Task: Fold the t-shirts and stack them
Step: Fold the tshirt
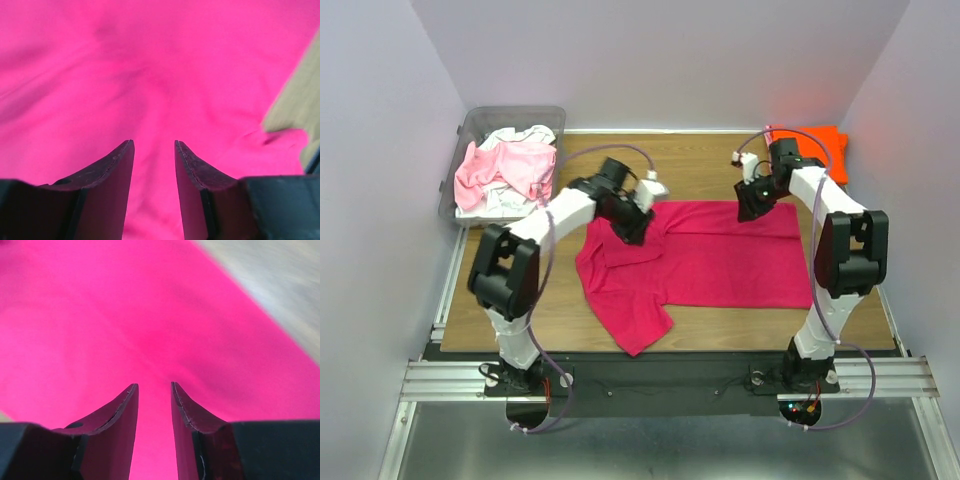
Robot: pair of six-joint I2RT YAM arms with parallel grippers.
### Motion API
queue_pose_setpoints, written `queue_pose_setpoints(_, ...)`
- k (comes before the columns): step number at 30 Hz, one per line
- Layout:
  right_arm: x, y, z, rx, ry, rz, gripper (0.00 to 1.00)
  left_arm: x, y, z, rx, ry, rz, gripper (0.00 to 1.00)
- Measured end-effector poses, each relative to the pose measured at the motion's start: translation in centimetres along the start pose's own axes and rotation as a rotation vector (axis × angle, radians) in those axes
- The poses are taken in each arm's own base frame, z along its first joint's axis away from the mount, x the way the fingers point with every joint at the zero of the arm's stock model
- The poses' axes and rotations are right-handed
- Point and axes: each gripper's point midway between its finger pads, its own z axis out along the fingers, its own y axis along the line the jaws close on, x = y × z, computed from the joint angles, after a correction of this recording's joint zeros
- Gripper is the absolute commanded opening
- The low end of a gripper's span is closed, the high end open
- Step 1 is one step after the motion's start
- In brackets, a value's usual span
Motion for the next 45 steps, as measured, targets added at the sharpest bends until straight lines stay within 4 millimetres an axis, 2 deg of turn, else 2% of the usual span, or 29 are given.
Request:
queue_pose_setpoints(4,-0.6,4.0,1.5,-0.076,0.022,-0.056,0.35,-0.3,6.6,-6.7,-0.184,-0.125,-0.107,0.43)
queue_pose_setpoints(5,-0.9,5.1,1.9,-0.1,0.024,-0.067,0.34,-0.1,8.0,-7.7,-0.219,-0.139,-0.132,0.43)
queue_pose_setpoints(7,-1.8,7.7,2.6,-0.151,0.022,-0.094,0.34,0.1,12.1,-10.3,-0.328,-0.172,-0.199,0.43)
queue_pose_setpoints(10,-3.0,10.5,3.3,-0.203,0.016,-0.122,0.34,0.6,16.7,-11.7,-0.414,-0.19,-0.288,0.44)
queue_pose_setpoints(12,-4.1,12.6,4.1,-0.233,0.004,-0.15,0.33,1.0,18.8,-11.3,-0.426,-0.193,-0.336,0.44)
queue_pose_setpoints(14,-4.3,14.2,4.6,-0.254,0.008,-0.171,0.32,1.8,20.2,-10.1,-0.421,-0.185,-0.396,0.43)
queue_pose_setpoints(18,-4.5,18.0,6.2,-0.295,0.024,-0.225,0.31,3.6,20.7,-7.6,-0.379,-0.153,-0.485,0.43)
queue_pose_setpoints(21,-4.8,21.1,7.4,-0.299,0.022,-0.279,0.31,4.2,20.6,-6.1,-0.343,-0.147,-0.535,0.43)
queue_pose_setpoints(24,-5.2,23.8,8.4,-0.292,0.006,-0.326,0.31,4.1,20.7,-5.5,-0.324,-0.155,-0.563,0.43)
queue_pose_setpoints(29,-6.3,29.2,9.9,-0.305,-0.028,-0.386,0.34,3.6,21.4,-5.3,-0.339,-0.174,-0.585,0.42)
queue_pose_setpoints(31,-7.0,30.8,10.6,-0.31,-0.041,-0.391,0.34,3.6,21.8,-5.3,-0.354,-0.175,-0.593,0.4)
queue_pose_setpoints(37,-8.2,33.5,13.5,-0.285,-0.055,-0.355,0.39,4.5,22.6,-5.0,-0.397,-0.151,-0.62,0.33)
queue_pose_setpoints(41,-8.6,34.2,15.4,-0.264,-0.053,-0.311,0.41,5.5,23.1,-3.8,-0.396,-0.124,-0.637,0.31)
queue_pose_setpoints(45,-7.9,34.3,16.8,-0.242,-0.029,-0.281,0.41,5.4,23.5,-3.9,-0.406,-0.125,-0.634,0.3)
